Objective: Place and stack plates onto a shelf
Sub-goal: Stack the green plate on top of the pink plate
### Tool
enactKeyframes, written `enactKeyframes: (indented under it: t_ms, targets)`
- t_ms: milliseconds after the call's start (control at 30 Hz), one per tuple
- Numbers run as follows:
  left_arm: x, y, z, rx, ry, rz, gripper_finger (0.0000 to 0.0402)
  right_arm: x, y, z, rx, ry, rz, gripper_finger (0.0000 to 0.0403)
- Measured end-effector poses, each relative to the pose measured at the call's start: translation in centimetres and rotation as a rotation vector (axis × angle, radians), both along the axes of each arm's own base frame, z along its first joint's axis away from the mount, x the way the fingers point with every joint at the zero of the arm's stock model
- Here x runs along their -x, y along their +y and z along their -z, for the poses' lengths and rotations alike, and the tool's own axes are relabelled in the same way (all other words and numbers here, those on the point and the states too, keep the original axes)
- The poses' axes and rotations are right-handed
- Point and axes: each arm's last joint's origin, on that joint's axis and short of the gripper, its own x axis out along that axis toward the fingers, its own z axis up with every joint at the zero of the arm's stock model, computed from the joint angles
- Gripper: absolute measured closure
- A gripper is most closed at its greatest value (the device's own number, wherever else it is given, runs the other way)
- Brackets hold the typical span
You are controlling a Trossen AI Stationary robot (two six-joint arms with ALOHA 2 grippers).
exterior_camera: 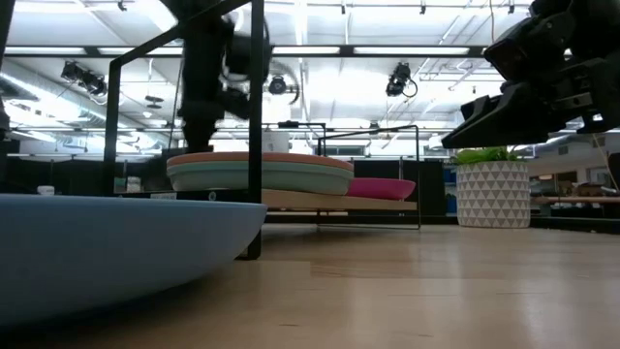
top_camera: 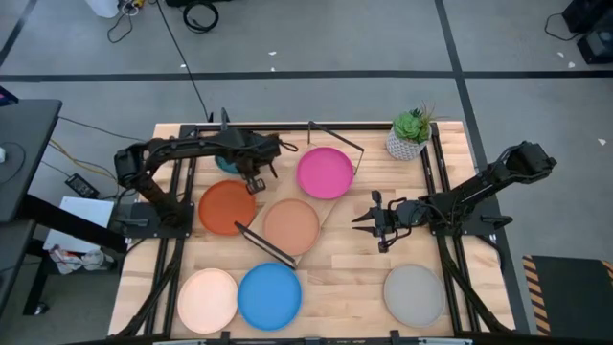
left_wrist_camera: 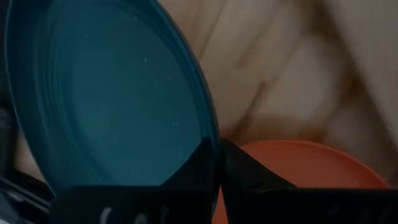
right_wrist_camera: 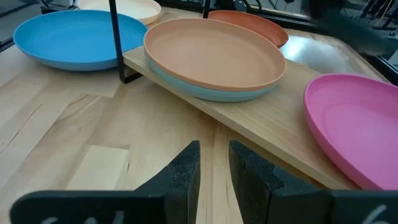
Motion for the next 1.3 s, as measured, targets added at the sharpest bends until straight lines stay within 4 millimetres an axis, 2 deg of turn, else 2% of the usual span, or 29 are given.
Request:
enactKeyframes:
  t_ms: [133, 267, 433, 533, 767, 900, 1000, 1133, 1300]
  targets:
    - [-1.2, -2.8, -2.3, 0.009, 0.034, 0.231, 0.0386, 0.0, 0.0, 0.1, 0.002, 0.007, 0.001, 0.0312]
    - [-2.1, -6.0, -3.6, 0.003, 0.079, 0.527, 0.0386, 0.0, 0.0, 0.1, 0.004, 0.009, 0.002, 0.0312]
    - [-2.9, -9.4, -4.1, -0.086, 0.131, 0.901, 0.0386, 0.0, 0.0, 0.1, 0.003, 0.008, 0.003, 0.0312]
    - [-3.3, -10.6, -4.2, -0.190, 0.160, 1.016, 0.0385, 0.0, 0.0, 0.1, 0.003, 0.008, 0.003, 0.0312]
    - [-4.9, -10.5, -4.3, -0.310, 0.062, 1.074, 0.0385, 0.0, 0.0, 0.1, 0.001, 0.007, 0.004, 0.0312]
    - [-5.9, -9.7, -2.6, -0.341, -0.051, 1.150, 0.0384, 0.0, 0.0, 0.1, 0.000, 0.007, 0.003, 0.0312]
    - [-6.5, -8.6, -1.1, -0.430, -0.093, 1.201, 0.0384, 0.0, 0.0, 0.1, 0.000, 0.006, 0.004, 0.0312]
    - [-6.6, -7.4, 0.4, -0.505, -0.120, 1.254, 0.0384, 0.0, 0.0, 0.1, 0.001, 0.006, 0.003, 0.0312]
    - [-6.3, -6.1, 2.0, -0.488, -0.232, 1.225, 0.0380, 0.0, 0.0, 0.1, 0.000, 0.006, 0.003, 0.0312]
